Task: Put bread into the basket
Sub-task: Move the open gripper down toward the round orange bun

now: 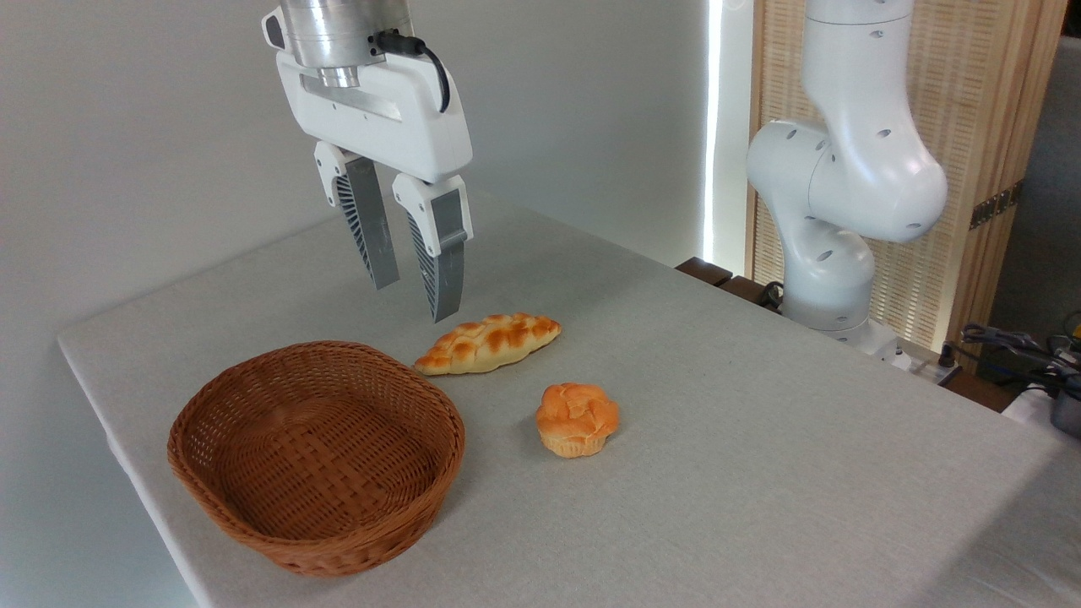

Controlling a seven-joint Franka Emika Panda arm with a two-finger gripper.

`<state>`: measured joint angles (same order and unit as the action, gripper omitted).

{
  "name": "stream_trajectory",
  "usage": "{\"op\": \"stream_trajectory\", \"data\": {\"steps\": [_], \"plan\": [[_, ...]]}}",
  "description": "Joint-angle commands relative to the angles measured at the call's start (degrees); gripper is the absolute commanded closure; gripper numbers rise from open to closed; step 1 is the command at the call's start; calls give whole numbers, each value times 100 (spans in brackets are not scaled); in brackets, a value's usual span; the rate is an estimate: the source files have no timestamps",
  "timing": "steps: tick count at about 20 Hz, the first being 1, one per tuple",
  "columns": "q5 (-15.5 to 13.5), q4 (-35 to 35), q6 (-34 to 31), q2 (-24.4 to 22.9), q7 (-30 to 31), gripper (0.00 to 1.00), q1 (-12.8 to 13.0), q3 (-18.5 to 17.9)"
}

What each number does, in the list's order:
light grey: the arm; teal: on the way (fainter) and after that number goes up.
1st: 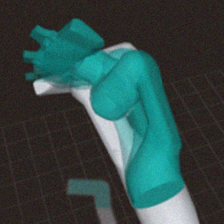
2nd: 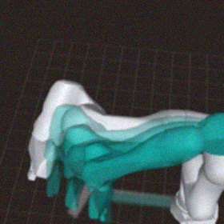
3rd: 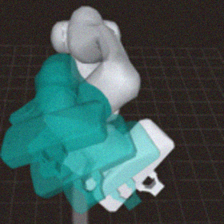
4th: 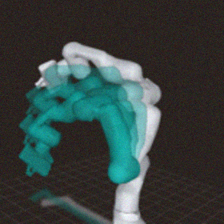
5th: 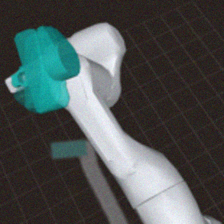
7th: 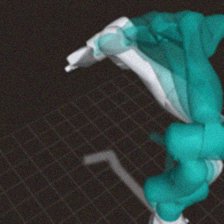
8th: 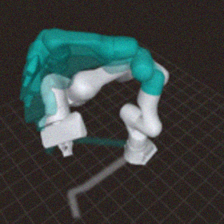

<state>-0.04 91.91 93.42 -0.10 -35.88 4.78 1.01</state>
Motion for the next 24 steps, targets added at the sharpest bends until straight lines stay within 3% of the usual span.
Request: {"op": "stream_trajectory", "data": {"steps": [1,8,10,12,16,18,24], "plan": [[13,-24,-61,-25,81,0,5,-13],[13,204,-60,-139,81,0,5,-4],[-40,589,62,-410,72,0,31,14],[-101,1317,596,-841,72,0,84,57],[-111,2330,1030,-1290,72,0,663,66],[30,2673,1047,-1457,-6,0,717,40],[907,3367,1117,-1581,-306,0,691,-92]]}}
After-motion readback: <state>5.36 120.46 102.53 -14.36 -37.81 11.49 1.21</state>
